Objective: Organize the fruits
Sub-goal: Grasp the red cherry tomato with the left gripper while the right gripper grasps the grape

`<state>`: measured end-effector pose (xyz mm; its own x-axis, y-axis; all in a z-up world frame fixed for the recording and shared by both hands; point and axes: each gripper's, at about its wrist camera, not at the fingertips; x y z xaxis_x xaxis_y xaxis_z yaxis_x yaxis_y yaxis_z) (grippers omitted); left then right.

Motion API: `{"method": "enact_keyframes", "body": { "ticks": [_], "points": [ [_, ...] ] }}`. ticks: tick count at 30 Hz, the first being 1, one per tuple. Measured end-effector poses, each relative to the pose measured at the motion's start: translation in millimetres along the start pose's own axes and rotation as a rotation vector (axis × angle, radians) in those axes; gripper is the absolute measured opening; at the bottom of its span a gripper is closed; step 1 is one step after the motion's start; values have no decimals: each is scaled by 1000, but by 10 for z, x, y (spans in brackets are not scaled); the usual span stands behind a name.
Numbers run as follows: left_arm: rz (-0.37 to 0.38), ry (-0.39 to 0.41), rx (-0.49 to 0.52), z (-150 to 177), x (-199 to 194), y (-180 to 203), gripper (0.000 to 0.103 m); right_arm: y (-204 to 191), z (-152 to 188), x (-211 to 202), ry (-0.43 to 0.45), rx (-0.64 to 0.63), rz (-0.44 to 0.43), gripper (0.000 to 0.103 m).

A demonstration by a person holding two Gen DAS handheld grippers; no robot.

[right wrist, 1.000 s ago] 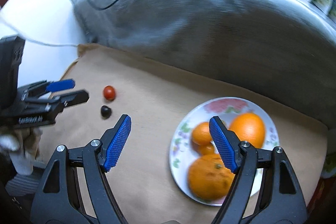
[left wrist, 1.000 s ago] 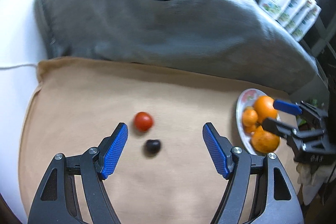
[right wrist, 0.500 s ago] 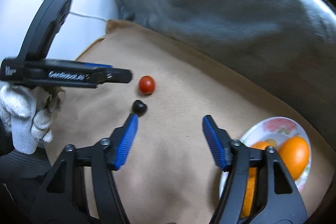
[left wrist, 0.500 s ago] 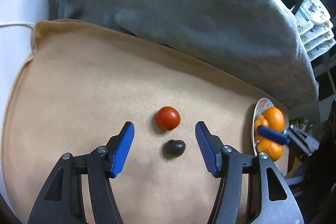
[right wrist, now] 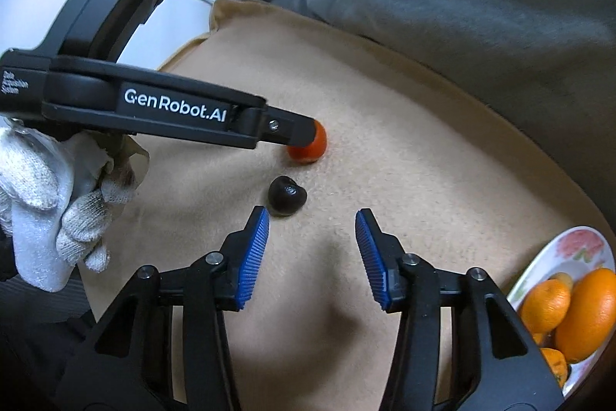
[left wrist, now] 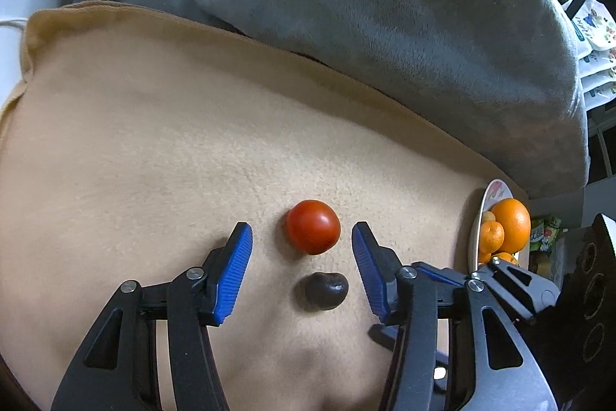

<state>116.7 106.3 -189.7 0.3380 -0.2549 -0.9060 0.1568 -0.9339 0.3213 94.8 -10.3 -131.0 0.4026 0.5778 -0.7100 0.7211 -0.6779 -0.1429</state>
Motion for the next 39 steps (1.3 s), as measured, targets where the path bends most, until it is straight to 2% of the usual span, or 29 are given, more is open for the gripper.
{"method": "enact_keyframes", "body": {
  "ticks": [4,14,19,25,27,29,39],
  "points": [
    [10,-10,-8,-20,64,6,51,12,5,47,7,5,-8,46],
    [24,-27,-18,-55,80,-104,41,27,-30,171,17,23,-35,44],
    [36,-31,-27,-65,81,-149,41,17,-58,256,15,31,-45,44],
    [53,-33,-24,-57,134,-59,31,14,-84,342,19,46,-53,44],
    [48,-29,-25,-56,134,-54,31,1,-84,359,19,45,-56,44],
    [49,-28,-28,-58,139,-56,31,-14,-88,387,15,41,-58,37],
    [50,-27,-30,-64,137,-61,31,-49,-140,483,20,34,-71,31]
  ]
}}
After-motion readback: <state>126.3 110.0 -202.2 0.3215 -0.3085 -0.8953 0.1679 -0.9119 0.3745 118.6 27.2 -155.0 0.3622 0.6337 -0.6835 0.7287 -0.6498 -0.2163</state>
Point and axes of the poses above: each gripper's, at about its wrist camera, not at the fingertips, and x roughly the way its jaws point, y to its right, z to its underside, and after that the axes turned 3 degrees about -z, right-handed
